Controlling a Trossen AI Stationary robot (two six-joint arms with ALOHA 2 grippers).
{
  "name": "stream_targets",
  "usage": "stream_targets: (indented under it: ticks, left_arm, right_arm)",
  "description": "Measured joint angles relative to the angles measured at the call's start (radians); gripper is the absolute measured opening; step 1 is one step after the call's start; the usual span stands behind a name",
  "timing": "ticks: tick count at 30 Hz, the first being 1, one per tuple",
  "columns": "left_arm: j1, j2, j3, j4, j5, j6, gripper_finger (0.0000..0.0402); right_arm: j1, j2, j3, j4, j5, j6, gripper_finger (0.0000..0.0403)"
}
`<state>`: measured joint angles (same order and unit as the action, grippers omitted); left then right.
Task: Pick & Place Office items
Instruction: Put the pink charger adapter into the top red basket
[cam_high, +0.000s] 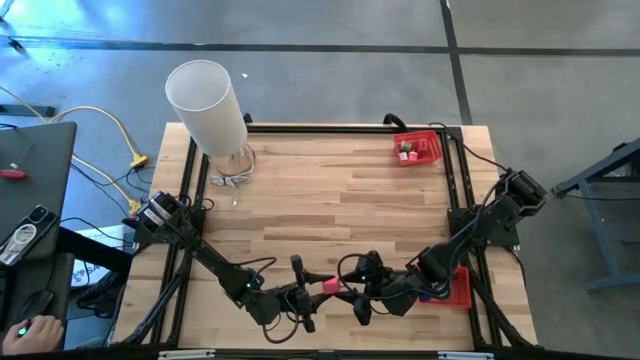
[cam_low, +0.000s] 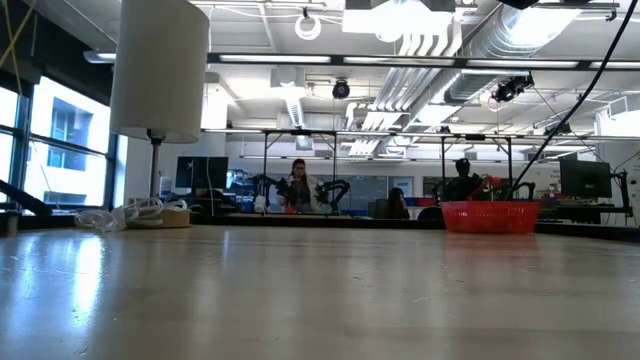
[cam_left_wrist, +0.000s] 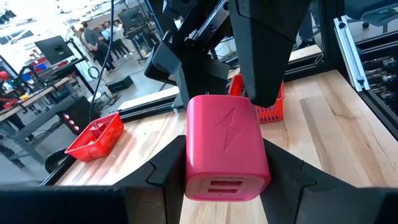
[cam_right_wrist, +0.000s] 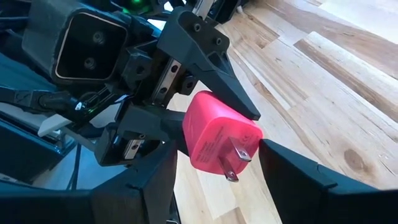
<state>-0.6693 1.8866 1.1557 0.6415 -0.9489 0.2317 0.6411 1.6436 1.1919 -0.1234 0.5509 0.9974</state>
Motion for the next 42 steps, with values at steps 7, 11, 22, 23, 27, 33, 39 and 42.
stream_targets:
  ticks: [7, 11, 22, 23, 27, 33, 39, 42]
  left_arm:
    - [-0.004, -0.001, 0.004, 0.010, 0.004, -0.001, 0.0147]
    - [-0.005, -0.001, 0.004, 0.009, 0.004, 0.000, 0.0147]
    - [-0.006, -0.001, 0.003, 0.006, -0.006, -0.001, 0.0147]
    - [-0.006, -0.001, 0.003, 0.006, -0.006, -0.001, 0.0147]
    - [-0.006, -0.001, 0.003, 0.005, -0.008, -0.003, 0.0147]
    - [-0.006, -0.001, 0.002, 0.027, -0.008, 0.014, 0.0147]
    - [-0.007, -0.001, 0.002, 0.086, -0.008, 0.074, 0.0147]
    - [-0.007, -0.001, 0.002, 0.094, -0.008, 0.075, 0.0147]
  right_arm:
    - [-0.002, 0.002, 0.000, 0.010, 0.027, -0.027, 0.0226]
    - [-0.001, 0.002, 0.000, 0.027, 0.027, -0.061, 0.0258]
    - [-0.001, 0.002, 0.000, 0.031, -0.001, -0.059, 0.0369]
    - [-0.001, 0.002, 0.000, 0.031, -0.001, -0.060, 0.0374]
    - [0.000, 0.002, 0.000, 0.031, -0.003, -0.055, 0.0382]
    - [-0.003, 0.002, 0.000, 0.036, -0.004, -0.061, 0.0379]
    - [-0.011, 0.002, 0.000, 0.046, -0.004, -0.076, 0.0380]
    - [-0.018, 0.002, 0.000, 0.061, -0.004, -0.079, 0.0376]
